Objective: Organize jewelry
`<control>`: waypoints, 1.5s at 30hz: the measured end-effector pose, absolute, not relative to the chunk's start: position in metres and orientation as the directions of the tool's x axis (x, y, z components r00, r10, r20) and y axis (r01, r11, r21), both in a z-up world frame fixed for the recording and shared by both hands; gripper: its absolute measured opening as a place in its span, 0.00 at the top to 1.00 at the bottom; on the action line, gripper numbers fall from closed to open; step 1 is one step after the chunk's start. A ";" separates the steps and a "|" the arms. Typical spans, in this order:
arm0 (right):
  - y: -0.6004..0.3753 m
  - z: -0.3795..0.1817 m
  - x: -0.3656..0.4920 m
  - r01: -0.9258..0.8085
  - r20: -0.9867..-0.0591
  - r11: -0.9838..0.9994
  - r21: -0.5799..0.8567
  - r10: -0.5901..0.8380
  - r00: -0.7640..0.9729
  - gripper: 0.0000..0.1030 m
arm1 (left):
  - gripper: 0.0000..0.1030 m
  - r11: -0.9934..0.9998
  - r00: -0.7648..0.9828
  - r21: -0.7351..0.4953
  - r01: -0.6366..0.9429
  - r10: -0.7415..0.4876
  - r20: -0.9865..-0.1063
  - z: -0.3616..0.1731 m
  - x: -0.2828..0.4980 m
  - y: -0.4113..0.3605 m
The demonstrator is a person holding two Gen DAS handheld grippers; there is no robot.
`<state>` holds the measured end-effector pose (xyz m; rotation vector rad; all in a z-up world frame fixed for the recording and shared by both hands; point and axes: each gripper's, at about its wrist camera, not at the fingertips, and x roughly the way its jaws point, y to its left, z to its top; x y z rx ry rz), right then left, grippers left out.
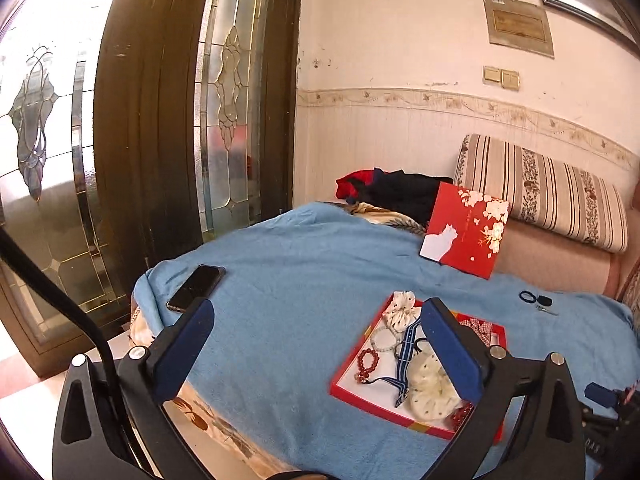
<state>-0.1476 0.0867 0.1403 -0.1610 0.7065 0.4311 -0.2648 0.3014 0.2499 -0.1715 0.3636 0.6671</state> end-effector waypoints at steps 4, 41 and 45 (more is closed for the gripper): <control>0.087 0.144 -0.161 -0.450 -0.630 0.893 -0.010 0.344 0.696 0.41 | 0.00 0.769 0.718 -0.020 -0.639 0.587 -0.374 0.250 -0.264 0.294; 0.124 0.123 -0.170 -0.499 -0.670 0.866 -0.036 0.350 0.655 0.35 | 0.00 0.847 0.629 0.088 -0.525 0.456 -0.630 0.169 -0.216 0.278; 0.129 0.121 -0.171 -0.500 -0.670 0.865 -0.042 0.347 0.656 0.35 | 0.00 0.853 0.606 0.082 -0.515 0.430 -0.669 0.157 -0.212 0.281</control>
